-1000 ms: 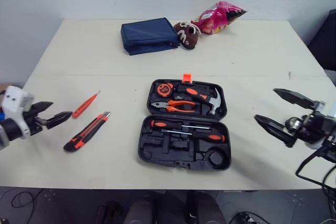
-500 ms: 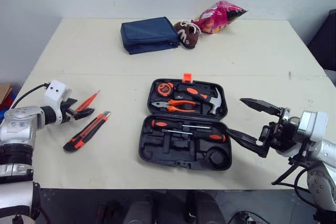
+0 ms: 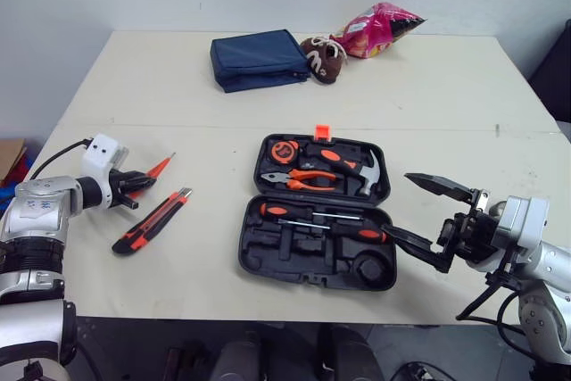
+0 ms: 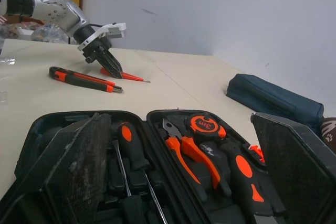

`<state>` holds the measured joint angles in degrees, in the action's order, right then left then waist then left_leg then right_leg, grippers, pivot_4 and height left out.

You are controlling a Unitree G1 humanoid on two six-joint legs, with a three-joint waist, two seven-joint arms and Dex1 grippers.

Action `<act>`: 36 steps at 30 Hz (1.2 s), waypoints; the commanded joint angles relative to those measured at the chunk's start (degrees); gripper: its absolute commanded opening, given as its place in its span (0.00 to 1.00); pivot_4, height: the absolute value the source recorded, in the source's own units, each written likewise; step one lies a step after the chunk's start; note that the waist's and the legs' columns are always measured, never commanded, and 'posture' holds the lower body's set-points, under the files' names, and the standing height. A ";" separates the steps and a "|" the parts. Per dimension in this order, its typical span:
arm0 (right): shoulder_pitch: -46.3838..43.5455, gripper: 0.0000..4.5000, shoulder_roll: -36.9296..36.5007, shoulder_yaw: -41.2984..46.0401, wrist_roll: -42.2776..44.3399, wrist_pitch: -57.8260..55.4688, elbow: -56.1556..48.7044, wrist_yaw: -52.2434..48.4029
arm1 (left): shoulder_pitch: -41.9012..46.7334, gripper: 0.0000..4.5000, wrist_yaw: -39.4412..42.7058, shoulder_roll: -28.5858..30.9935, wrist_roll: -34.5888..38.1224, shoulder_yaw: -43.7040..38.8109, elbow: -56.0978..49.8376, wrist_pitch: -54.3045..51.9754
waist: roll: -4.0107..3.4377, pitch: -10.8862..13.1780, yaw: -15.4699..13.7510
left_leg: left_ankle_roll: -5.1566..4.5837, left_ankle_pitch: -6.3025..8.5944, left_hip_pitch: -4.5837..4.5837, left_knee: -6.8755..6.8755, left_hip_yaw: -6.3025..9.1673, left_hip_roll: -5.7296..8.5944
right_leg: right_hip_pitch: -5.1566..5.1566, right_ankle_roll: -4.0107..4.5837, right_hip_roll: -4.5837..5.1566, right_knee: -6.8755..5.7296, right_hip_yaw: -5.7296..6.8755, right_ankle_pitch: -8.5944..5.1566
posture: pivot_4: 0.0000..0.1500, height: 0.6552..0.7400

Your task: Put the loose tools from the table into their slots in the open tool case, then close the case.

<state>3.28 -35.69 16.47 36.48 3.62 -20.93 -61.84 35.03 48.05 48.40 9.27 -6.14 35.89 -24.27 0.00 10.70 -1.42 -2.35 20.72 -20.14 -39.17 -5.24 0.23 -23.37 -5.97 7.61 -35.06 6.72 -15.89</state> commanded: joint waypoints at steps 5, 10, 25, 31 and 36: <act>3.35 1.00 -3.00 2.52 -0.50 1.18 -0.65 -2.85 | -2.94 0.07 11.06 3.34 3.77 -1.69 -17.42 12.60 | 0.24 0.09 0.02 | 0.00 0.00 -0.21 -0.05 0.09 -0.02 | -0.13 0.00 0.05 0.04 -0.07 0.00 | 1.00 1.00; 2.33 1.00 -5.09 2.07 0.38 0.87 0.47 -5.65 | -4.24 0.07 23.82 3.19 13.67 -0.14 -31.44 9.24 | 0.25 0.08 0.29 | 0.01 0.01 -0.12 -0.05 0.00 -0.02 | -0.10 0.00 0.03 0.05 -0.05 0.00 | 1.00 1.00; -2.02 1.00 -6.34 -2.61 -1.02 -2.15 2.52 -8.81 | 6.50 0.07 21.51 -5.28 1.77 28.41 -53.33 -5.68 | 0.26 0.09 0.10 | -0.06 -0.03 -0.19 -0.17 -0.01 -0.01 | -0.08 -0.08 -0.18 0.05 -0.08 0.05 | 1.00 1.00; -0.14 1.00 -5.52 -2.37 -2.44 -0.16 2.47 -8.88 | 8.16 0.07 20.99 -5.62 -3.86 33.27 -52.90 -7.70 | 0.26 0.09 -0.13 | -0.07 -0.03 -0.19 -0.17 -0.01 -0.01 | -0.07 -0.08 -0.16 0.08 -0.09 0.05 | 1.00 1.00; 2.56 1.00 -4.31 -1.65 -2.98 2.67 3.07 -9.58 | 8.94 0.07 20.41 -6.31 -7.06 35.26 -52.16 -8.86 | 0.26 0.09 -0.15 | -0.08 -0.03 -0.20 -0.20 0.04 0.00 | -0.05 -0.08 -0.14 0.07 -0.10 0.05 | 1.00 1.00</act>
<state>4.94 -40.54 13.74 33.17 4.40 -17.55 -70.81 42.85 68.53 42.05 3.61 28.71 -15.20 -33.54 0.26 10.80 -1.56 -2.42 20.68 -20.35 -39.38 -5.19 0.22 -23.41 -6.05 7.46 -34.99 6.62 -15.85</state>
